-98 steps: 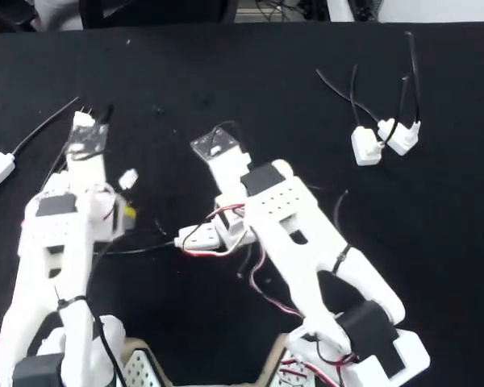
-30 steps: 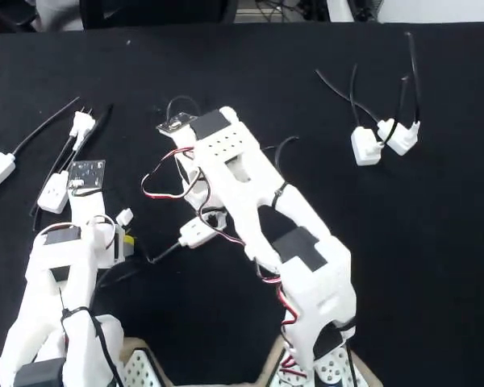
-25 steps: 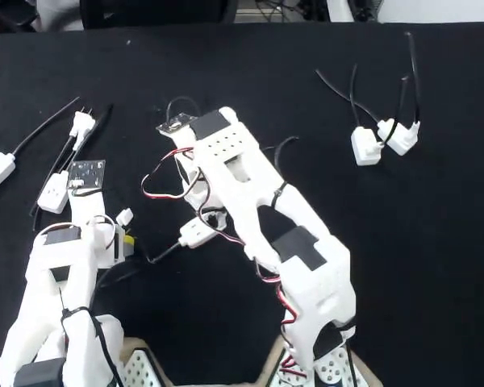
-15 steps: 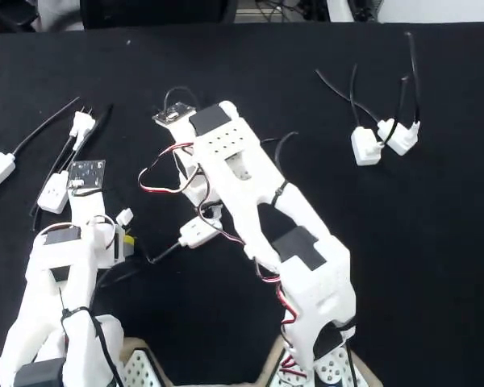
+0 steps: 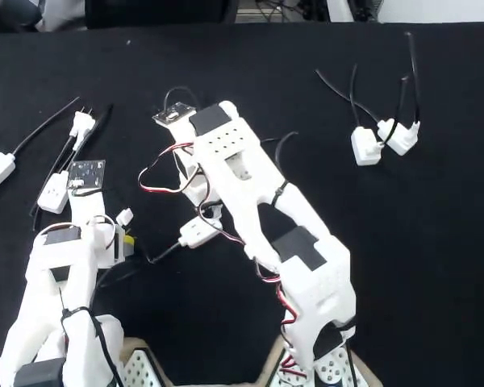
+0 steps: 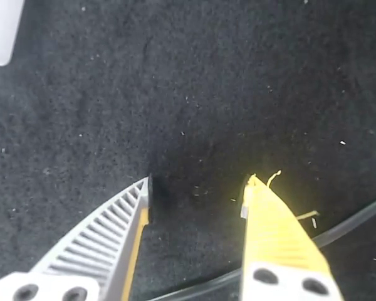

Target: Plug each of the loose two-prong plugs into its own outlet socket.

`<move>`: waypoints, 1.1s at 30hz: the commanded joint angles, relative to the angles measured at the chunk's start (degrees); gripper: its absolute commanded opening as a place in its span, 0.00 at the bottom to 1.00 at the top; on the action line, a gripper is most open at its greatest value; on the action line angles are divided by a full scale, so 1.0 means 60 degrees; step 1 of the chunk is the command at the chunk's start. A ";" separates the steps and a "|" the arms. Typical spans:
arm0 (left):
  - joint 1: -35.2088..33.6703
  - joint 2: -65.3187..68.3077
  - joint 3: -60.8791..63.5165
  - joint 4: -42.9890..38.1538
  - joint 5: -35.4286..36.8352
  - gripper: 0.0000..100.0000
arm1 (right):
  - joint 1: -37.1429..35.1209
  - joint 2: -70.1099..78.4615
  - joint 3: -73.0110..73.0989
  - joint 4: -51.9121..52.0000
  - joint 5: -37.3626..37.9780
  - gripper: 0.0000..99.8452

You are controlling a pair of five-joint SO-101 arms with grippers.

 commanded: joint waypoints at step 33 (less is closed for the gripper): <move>0.0198 -0.0132 0.0037 0.0044 -0.0352 0.24 | -0.0117 0.0491 -0.0535 -0.0220 0.0088 0.01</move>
